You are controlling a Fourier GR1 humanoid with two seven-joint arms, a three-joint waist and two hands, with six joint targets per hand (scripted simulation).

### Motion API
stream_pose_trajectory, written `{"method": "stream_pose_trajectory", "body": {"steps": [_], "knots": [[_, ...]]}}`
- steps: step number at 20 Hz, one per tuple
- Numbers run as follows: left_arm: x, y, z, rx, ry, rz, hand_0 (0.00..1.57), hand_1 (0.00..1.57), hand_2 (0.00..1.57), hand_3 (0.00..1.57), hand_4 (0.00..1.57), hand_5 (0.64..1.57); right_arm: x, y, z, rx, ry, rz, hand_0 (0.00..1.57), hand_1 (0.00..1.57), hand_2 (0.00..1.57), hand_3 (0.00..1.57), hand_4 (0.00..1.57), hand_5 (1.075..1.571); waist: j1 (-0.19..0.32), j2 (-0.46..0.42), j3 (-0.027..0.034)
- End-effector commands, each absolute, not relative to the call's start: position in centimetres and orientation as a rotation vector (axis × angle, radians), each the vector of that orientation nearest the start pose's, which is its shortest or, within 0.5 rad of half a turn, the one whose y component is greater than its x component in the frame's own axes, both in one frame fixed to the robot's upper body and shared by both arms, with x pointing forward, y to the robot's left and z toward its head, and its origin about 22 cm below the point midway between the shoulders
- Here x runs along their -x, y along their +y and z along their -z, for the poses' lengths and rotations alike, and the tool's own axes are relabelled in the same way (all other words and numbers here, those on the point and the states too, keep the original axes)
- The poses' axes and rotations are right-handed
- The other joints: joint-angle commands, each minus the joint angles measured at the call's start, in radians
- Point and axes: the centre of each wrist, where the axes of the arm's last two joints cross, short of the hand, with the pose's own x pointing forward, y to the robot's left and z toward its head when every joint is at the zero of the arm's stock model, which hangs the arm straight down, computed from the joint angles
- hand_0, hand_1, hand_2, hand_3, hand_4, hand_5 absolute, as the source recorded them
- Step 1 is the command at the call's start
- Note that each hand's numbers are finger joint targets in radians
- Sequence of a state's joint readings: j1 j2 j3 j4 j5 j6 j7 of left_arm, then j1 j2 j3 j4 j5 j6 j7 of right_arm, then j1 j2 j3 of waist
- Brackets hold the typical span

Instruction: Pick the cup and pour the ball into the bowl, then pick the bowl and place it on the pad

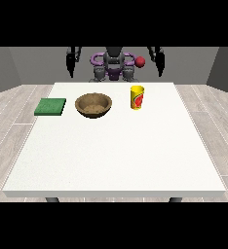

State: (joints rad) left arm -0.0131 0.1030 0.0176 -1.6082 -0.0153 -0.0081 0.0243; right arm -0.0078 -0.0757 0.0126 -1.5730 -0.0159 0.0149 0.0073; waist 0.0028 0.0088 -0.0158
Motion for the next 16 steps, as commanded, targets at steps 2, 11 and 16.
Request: {"method": "stream_pose_trajectory", "body": {"steps": [2,11,16], "knots": [[-24.6,25.9,-4.0,-0.110,-1.631,0.117,0.00,0.00,0.00,0.00,0.00,1.570,-24.5,-24.8,-2.5,0.048,-1.595,-0.093,0.00,0.00,0.33,0.49,0.85,1.565,-0.001,-0.181,0.0111],[-27.6,20.7,-7.1,0.184,-1.738,-0.134,0.00,0.00,0.00,0.00,0.00,1.569,-25.8,-14.9,-7.8,-0.135,-1.712,0.052,0.00,0.00,0.27,0.41,0.84,1.567,-0.013,-0.156,0.0151],[-30.5,23.5,-9.9,0.163,-1.825,-0.140,0.00,0.00,0.00,0.00,0.00,1.569,-26.0,-12.3,-12.1,-0.141,-1.820,0.063,0.00,0.00,0.32,0.45,0.83,1.567,-0.023,-0.068,0.0155]]}}
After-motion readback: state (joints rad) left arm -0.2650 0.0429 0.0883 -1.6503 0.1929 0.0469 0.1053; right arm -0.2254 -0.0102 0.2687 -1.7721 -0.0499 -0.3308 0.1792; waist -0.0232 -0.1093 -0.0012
